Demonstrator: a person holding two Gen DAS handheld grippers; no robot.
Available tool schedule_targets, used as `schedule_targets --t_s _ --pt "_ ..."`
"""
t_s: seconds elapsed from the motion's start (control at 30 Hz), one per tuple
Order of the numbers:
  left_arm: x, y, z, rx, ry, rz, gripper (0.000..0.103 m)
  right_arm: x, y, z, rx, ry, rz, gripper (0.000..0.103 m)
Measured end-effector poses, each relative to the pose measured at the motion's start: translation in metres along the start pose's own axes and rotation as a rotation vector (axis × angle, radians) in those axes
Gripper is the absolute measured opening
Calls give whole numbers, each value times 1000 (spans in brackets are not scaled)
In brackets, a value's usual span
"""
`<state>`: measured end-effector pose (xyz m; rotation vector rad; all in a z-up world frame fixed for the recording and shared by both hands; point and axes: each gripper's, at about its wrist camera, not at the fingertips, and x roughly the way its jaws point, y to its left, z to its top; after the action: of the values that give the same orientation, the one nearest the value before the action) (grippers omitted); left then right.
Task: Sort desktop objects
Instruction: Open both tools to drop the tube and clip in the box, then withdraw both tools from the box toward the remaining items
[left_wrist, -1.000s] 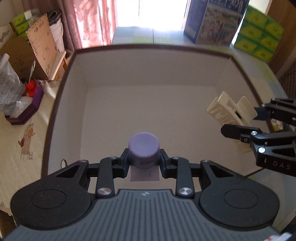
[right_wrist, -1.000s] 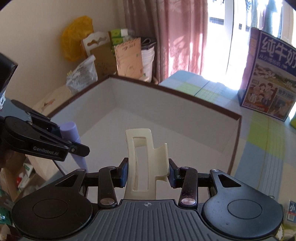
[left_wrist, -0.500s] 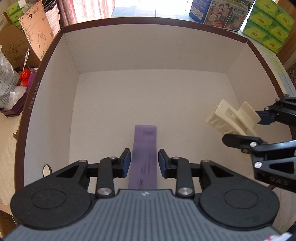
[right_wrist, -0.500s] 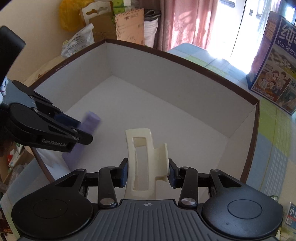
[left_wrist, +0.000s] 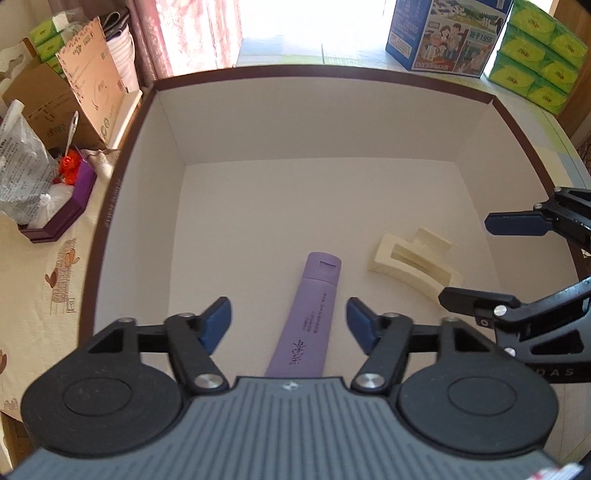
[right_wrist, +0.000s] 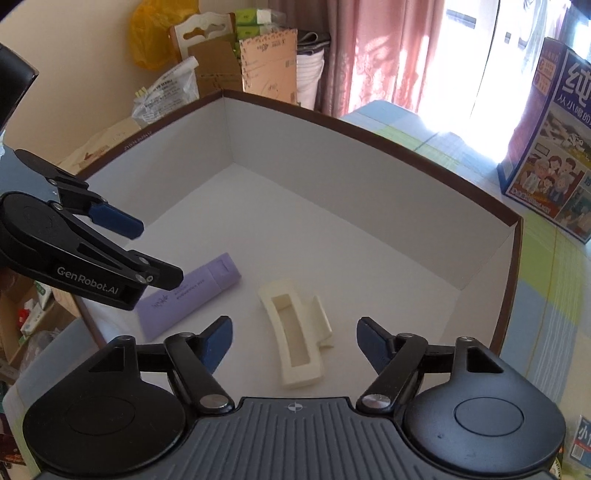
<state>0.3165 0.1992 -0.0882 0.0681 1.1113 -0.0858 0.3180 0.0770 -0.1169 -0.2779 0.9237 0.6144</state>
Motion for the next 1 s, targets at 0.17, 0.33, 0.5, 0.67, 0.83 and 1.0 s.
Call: schedule_targets --t_s 0.17,0.33,0.5,0.67,0.83,1.0 --pt "-14 -4 0 1 -25 11 80 -12 3 -1 -1 -30 3 86" --pt "-29 -12 0 6 -51 19 88 -27 6 -1 0 -70 -4 97" --pt "-44 -23 -2 15 -76 21 90 -45 6 -4 17 -99 -3 101" --pt "-59 -32 -5 12 -101 27 91 -63 1 -10 42 -123 -5 101" --pt "-77 -44 -15 4 -132 28 92 -88 -3 -19 55 -158 7 101" --pt "-94 -59 -34 -17 -154 29 94 -115 -6 -37 55 -188 28 101"
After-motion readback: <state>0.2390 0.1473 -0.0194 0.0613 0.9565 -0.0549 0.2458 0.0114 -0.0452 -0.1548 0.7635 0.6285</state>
